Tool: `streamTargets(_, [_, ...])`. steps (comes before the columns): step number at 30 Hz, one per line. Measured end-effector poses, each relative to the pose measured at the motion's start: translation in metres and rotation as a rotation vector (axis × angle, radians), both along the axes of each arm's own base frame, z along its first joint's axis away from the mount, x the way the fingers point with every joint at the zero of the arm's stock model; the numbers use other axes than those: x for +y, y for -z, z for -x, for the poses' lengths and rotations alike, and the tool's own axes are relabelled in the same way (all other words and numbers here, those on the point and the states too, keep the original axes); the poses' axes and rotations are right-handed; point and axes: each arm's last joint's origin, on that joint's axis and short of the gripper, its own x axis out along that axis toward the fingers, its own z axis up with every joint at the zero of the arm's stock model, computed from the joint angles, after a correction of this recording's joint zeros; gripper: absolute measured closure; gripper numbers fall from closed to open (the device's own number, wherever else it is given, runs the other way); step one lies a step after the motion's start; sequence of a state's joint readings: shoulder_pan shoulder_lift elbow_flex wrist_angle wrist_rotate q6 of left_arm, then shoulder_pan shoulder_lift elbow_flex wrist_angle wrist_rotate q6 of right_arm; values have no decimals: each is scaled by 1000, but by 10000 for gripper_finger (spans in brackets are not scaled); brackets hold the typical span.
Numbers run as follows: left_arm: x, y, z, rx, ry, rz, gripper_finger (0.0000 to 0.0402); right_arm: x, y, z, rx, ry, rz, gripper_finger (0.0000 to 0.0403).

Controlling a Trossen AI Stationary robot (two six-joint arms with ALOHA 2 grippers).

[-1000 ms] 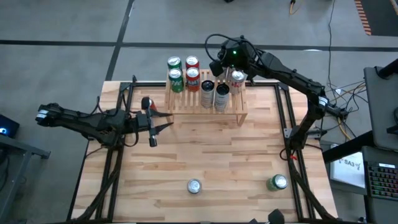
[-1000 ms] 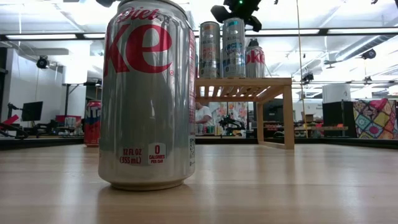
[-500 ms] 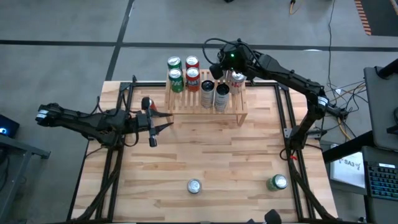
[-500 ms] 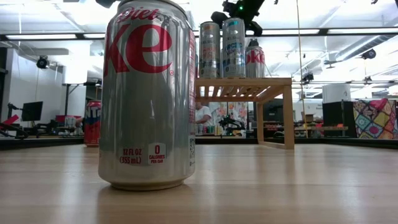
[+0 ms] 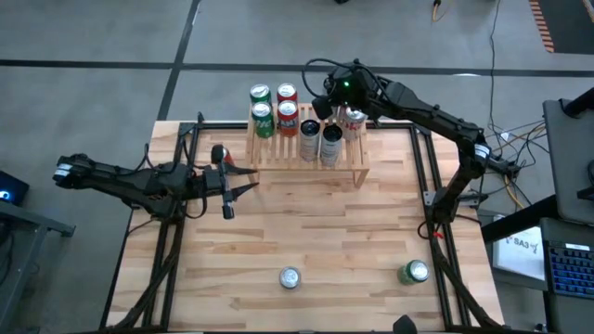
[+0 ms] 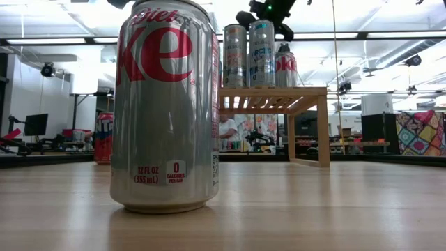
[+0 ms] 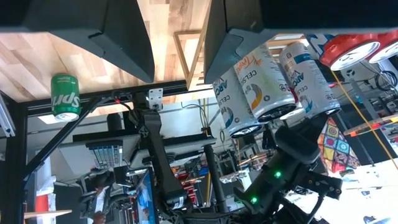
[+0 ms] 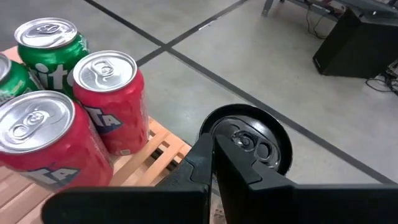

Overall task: Place canned beverage on shelf
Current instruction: Adjust the soda cans on the shelf

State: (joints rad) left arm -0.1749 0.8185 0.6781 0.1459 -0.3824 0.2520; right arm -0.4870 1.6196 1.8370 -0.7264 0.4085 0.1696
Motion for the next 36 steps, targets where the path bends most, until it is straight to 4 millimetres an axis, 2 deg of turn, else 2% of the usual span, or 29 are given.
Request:
streamTargets(20, [0,0,0,5,0,-19,277,10,-7,2,-30,-18,-30,394])
streamTargets(25, [0,0,0,5,0,-19,277,10,-18,4,-31,-39,16,394])
streamTargets(29, [0,0,0,5,0,-22,277,6,-36,10,-32,-54,80,394])
streamTargets(36, [0,0,0,6,-1,-29,277,-18,-56,31,10,-131,171,394])
